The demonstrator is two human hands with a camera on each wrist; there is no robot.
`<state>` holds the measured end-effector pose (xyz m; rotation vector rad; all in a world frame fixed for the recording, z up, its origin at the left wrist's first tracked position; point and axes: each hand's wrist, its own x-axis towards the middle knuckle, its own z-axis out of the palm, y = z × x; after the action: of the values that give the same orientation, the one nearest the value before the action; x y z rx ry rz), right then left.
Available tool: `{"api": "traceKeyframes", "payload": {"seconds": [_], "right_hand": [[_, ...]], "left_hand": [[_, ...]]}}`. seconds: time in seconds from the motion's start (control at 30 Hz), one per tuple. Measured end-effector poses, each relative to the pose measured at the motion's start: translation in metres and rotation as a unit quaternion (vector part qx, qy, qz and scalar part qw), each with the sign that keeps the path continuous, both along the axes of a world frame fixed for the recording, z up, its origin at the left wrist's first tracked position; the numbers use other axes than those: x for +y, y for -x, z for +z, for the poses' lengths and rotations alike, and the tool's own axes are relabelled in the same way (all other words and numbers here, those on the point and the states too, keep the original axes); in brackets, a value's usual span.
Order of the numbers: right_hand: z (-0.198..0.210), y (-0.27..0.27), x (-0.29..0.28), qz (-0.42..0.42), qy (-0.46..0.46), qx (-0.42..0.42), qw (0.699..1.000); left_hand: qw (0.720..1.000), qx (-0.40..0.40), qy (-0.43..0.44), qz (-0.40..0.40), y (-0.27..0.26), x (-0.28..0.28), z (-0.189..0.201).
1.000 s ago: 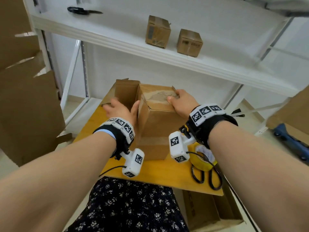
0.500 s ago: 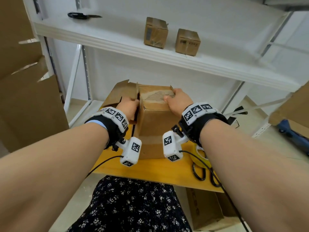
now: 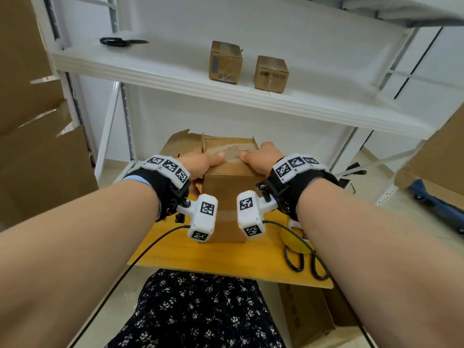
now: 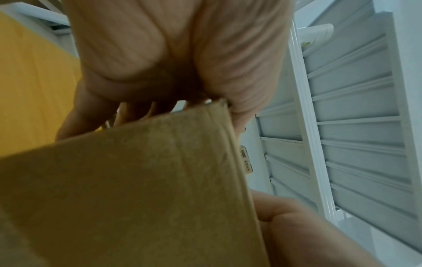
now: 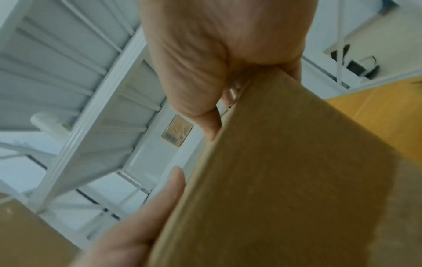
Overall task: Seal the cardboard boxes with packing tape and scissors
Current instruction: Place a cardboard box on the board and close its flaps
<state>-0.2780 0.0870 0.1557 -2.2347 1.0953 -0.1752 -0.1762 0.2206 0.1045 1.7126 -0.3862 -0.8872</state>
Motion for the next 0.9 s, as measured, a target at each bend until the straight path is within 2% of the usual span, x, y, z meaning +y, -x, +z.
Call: {"api": "traceKeyframes", "payload": {"seconds": [0.07,0.2,0.3,0.37,0.43,0.47,0.5,0.6,0.7,0.83,0.9], "right_hand": [[0.009,0.002,0.000,0.020,-0.016,0.000,1.000],[0.021,0.003,-0.002,0.035,-0.080,-0.097,0.991],[0.026,0.000,0.002,0.043,-0.108,-0.128,0.985],[0.023,-0.004,0.005,0.058,-0.101,-0.119,0.986],[0.016,-0.009,0.010,0.085,-0.083,-0.105,0.987],[0.012,-0.010,0.012,0.102,-0.064,-0.092,0.988],[0.007,-0.012,0.014,0.119,-0.041,-0.074,0.989],[-0.005,-0.016,0.014,0.151,0.038,-0.041,0.987],[-0.014,-0.019,0.012,0.168,0.085,-0.021,0.982],[-0.028,-0.019,0.015,0.189,0.079,-0.004,0.979],[-0.040,-0.022,0.016,0.200,0.104,0.041,0.973]], "left_hand": [[1.000,-0.001,0.022,0.006,-0.004,0.004,-0.002],[0.996,0.026,0.059,0.055,-0.006,0.015,0.002],[0.996,0.014,0.040,0.079,-0.007,0.017,-0.006],[0.995,-0.014,-0.003,0.096,-0.008,0.014,-0.010],[0.983,-0.109,-0.134,0.069,-0.012,0.012,-0.015],[0.964,-0.164,-0.203,0.052,-0.013,0.011,-0.014],[0.950,-0.199,-0.235,0.050,-0.013,0.010,-0.014],[0.939,-0.217,-0.267,0.020,-0.012,0.005,-0.019],[0.942,-0.213,-0.258,0.009,-0.032,0.003,-0.041],[0.980,-0.127,-0.152,0.025,-0.054,0.007,-0.052],[0.990,-0.070,-0.109,0.058,-0.076,0.008,-0.066]]}}
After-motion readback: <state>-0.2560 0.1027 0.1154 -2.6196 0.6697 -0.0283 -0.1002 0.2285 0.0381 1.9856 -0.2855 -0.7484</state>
